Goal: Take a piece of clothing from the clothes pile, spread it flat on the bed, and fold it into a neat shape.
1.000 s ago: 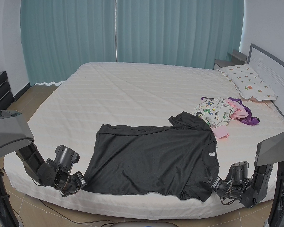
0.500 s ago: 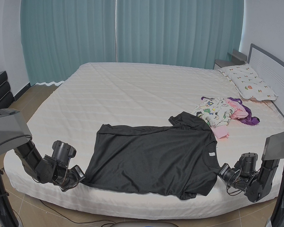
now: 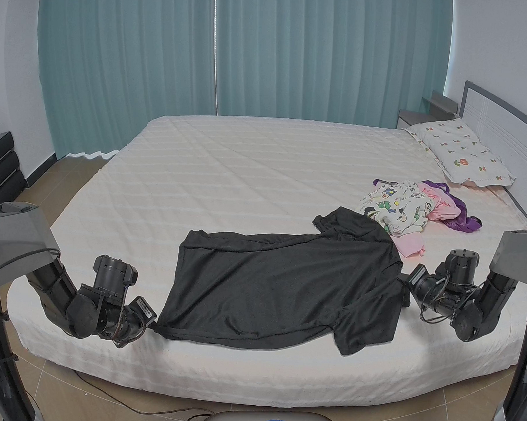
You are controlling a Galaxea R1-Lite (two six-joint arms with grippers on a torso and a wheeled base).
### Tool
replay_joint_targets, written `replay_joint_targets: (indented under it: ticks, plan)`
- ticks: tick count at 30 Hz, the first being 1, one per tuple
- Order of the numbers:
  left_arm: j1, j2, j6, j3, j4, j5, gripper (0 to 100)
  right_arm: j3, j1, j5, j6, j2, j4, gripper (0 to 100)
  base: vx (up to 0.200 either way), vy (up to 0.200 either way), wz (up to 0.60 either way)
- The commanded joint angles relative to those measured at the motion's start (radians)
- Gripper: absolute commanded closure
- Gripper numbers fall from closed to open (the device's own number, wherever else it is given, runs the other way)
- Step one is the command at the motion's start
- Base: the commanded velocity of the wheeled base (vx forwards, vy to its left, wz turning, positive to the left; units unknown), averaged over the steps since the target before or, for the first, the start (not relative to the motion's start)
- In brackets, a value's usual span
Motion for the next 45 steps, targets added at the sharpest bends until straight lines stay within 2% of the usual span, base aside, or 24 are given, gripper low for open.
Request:
replay_joint_targets:
  ticks: [1, 6, 7, 12, 17, 23, 26, 27, 28, 40, 45]
  plan:
    - [0.015, 0.037, -0.010, -0.013, -0.022, 0.001, 100, -0.158, 0.021, -0.001, -0.010, 0.121, 0.023, 100, 0.000, 0.000, 0.00]
    - [0.017, 0.044, -0.010, -0.017, -0.022, 0.000, 100, -0.192, 0.033, 0.001, -0.013, 0.176, 0.023, 100, 0.000, 0.000, 0.00]
    - [0.017, 0.046, -0.010, -0.017, -0.022, 0.000, 100, -0.186, 0.033, 0.001, -0.015, 0.176, 0.023, 0, 0.000, 0.000, 0.00]
    - [0.018, 0.046, -0.010, -0.020, -0.022, 0.000, 100, -0.152, 0.013, 0.002, -0.048, 0.115, 0.039, 0, 0.000, 0.000, 0.00]
    - [0.018, 0.048, -0.010, -0.021, -0.022, 0.000, 100, -0.117, -0.041, 0.004, -0.065, 0.043, 0.071, 0, 0.000, 0.000, 0.00]
    - [0.020, 0.048, -0.010, -0.020, -0.022, 0.000, 100, 0.052, -0.052, 0.103, -0.154, -0.022, 0.060, 0, 0.000, 0.000, 0.00]
    - [0.020, 0.048, -0.010, -0.020, -0.022, 0.000, 100, 0.052, -0.052, 0.103, -0.154, -0.022, 0.060, 0, 0.000, 0.000, 0.00]
    - [0.020, 0.046, -0.010, -0.020, -0.022, 0.000, 100, 0.124, -0.041, 0.146, -0.208, -0.022, 0.057, 0, 0.000, 0.000, 0.00]
    - [0.020, 0.044, -0.010, -0.020, -0.022, 0.000, 100, 0.133, -0.038, 0.151, -0.211, -0.017, 0.057, 0, 0.000, 0.000, 0.00]
    - [0.020, 0.044, -0.010, -0.020, -0.022, 0.000, 100, 0.142, 0.073, 0.159, -0.246, 0.064, 0.070, 0, 0.000, 0.000, 0.00]
    - [0.020, 0.046, -0.010, -0.020, -0.022, 0.000, 100, 0.131, 0.077, 0.159, -0.259, 0.081, 0.070, 0, 0.000, 0.000, 0.00]
